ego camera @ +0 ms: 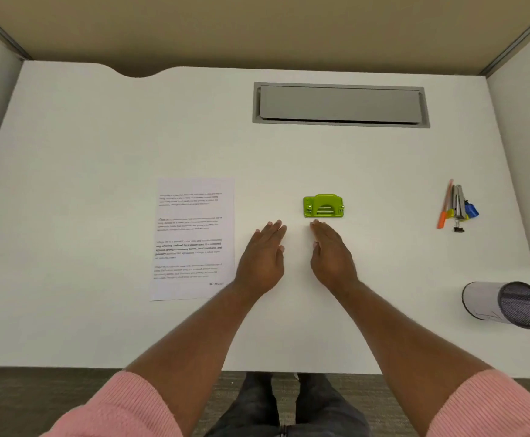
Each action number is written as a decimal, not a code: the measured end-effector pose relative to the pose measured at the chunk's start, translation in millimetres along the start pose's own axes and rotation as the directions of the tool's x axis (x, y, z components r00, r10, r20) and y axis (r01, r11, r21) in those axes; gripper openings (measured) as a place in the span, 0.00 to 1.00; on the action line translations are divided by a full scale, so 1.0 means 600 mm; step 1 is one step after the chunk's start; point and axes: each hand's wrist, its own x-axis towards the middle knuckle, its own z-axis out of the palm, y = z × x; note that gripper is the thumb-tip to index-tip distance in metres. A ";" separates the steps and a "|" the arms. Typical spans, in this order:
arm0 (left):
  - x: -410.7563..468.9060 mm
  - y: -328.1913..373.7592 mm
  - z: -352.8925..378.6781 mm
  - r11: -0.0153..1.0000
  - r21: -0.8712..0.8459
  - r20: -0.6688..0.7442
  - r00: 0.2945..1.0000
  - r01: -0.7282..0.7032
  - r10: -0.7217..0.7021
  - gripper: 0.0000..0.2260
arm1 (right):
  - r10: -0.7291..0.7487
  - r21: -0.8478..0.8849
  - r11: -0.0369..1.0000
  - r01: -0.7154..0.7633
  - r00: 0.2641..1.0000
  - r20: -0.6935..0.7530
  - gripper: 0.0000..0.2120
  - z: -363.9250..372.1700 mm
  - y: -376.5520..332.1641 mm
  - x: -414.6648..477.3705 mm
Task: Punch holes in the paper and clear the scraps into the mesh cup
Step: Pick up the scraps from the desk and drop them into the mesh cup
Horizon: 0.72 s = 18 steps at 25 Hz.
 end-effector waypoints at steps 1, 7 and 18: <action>0.011 0.009 0.009 1.000 0.000 0.021 1.000 -0.001 0.001 0.22 | -0.058 -0.032 0.998 0.059 0.998 0.041 0.25 -0.002 0.006 0.008; 0.021 0.007 0.034 0.997 0.061 0.072 0.996 0.047 -0.051 0.24 | -0.231 -0.128 0.959 0.255 0.957 0.173 0.30 -0.005 0.034 0.021; -0.073 -0.002 0.115 0.906 0.384 0.238 0.967 -0.178 0.089 0.29 | -0.316 -0.120 0.939 0.321 0.947 0.060 0.25 -0.023 0.140 -0.115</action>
